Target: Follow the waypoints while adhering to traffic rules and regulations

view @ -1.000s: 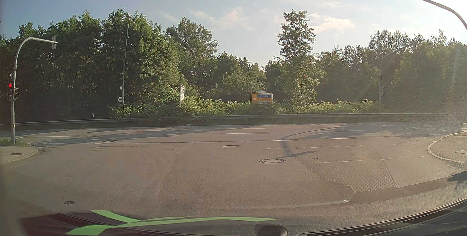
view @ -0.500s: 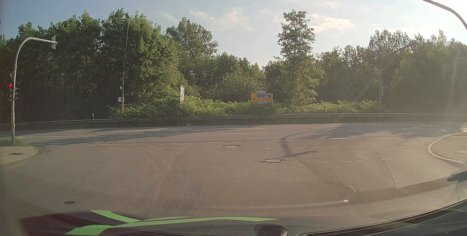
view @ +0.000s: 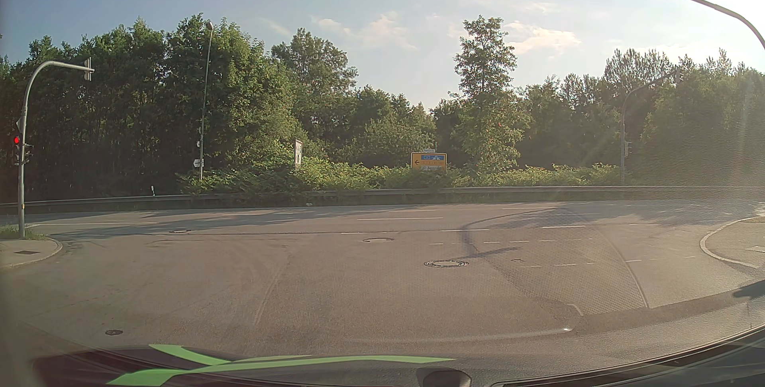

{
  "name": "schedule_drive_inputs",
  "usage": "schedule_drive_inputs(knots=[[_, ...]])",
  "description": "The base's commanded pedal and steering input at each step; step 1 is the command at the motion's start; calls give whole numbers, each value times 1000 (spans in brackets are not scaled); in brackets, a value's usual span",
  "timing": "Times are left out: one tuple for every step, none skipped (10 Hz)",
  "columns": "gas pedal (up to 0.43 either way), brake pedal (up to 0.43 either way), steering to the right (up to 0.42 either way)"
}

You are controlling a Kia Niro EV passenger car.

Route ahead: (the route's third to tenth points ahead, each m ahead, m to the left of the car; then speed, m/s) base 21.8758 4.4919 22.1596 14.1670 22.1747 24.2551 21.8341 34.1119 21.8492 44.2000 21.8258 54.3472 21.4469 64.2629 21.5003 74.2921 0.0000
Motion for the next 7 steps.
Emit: schedule_drive_inputs(knots=[[0,433,-21],[0,433,-22],[0,433,-22],[0,433,-22],[0,433,-21],[0,433,-22],[0,433,-22]])
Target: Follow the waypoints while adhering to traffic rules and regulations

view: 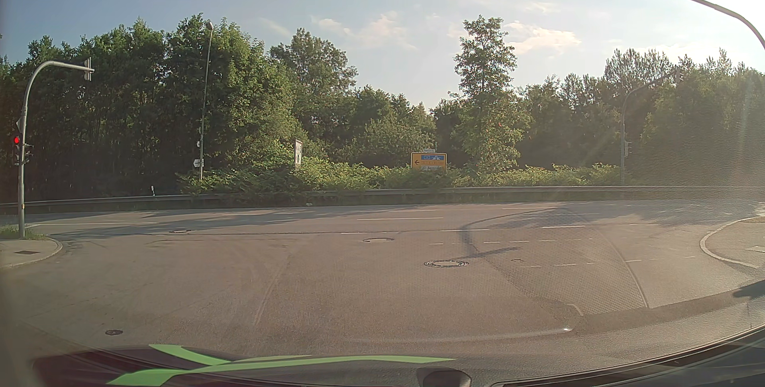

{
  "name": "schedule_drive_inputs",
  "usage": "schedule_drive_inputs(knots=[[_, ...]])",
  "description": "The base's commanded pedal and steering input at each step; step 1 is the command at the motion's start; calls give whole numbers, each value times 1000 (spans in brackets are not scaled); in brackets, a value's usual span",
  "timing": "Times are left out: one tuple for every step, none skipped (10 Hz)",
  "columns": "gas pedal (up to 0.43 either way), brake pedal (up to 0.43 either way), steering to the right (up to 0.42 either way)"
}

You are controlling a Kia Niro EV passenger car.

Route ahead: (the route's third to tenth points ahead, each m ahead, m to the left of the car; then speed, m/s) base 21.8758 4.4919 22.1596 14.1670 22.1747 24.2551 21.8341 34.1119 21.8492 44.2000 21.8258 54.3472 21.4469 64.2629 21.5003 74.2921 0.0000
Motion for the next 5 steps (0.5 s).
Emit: schedule_drive_inputs(knots=[[0,433,-21],[0,433,-22],[0,433,-21],[0,439,-21],[0,433,-22]])
